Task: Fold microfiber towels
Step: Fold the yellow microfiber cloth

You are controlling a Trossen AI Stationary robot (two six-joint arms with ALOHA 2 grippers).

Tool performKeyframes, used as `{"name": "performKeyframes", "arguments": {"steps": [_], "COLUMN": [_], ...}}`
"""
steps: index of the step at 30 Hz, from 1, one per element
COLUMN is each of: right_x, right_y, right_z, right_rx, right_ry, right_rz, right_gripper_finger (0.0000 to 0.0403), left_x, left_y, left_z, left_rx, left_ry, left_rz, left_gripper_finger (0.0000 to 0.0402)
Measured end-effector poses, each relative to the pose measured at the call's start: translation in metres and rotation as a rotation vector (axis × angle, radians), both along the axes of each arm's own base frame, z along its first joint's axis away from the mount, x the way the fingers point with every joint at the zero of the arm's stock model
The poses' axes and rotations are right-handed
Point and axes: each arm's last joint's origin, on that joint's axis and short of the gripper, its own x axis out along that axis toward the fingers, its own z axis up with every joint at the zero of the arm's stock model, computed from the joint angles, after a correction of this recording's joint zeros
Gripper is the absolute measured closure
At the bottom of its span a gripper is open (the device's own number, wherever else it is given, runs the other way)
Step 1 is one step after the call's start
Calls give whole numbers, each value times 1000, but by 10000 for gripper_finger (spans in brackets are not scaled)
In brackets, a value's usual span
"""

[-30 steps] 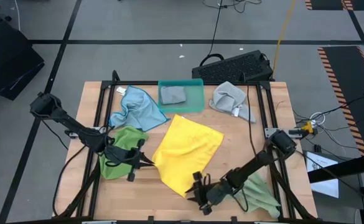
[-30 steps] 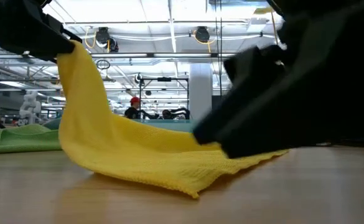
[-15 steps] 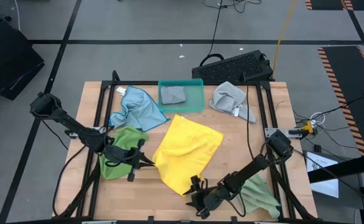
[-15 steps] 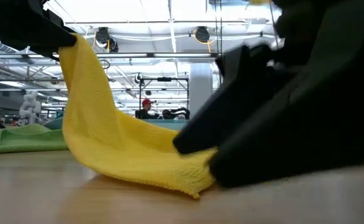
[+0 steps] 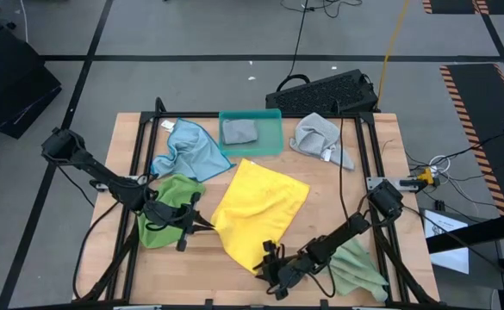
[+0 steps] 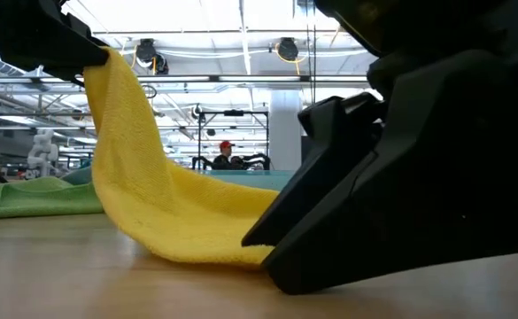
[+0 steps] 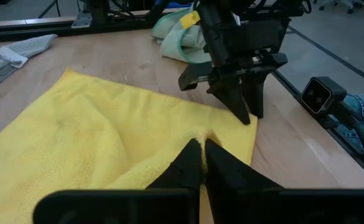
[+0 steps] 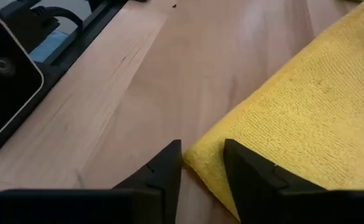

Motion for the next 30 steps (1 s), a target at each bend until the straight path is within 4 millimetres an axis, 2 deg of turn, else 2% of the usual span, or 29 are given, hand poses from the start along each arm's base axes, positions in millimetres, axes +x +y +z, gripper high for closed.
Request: {"name": "performKeyframes", "arguments": {"steps": [5,9,13,19,23,26,30], "right_x": [0,-1,-4,-10,-14,-20,-32], "right_y": [0,0,-3,-5,-5,-5,-11], "right_z": [0,2,17,50,73,87,99], "right_rx": [-15,-22,-9,155,232,257,263], "right_ry": [-7,-6,10,89,93,106,183], "right_rz": [-16,-8,-14,30,88,130,82], "right_gripper_finger": [312,355,396,389,397,400,399], "left_x": [0,0,0,-3,-9,-15,-20], "left_y": [0,0,-1,-10,-24,-33,-37], "left_z": [0,0,0,6,15,17,10], "left_rx": [0,-7,-44,-143,-212,-196,-145], "left_ry": [1,3,15,-18,-86,-99,-46], "left_rz": [0,2,-12,-54,-190,-262,-282], "left_gripper_finger": [396,390,387,393,389,397,390]}}
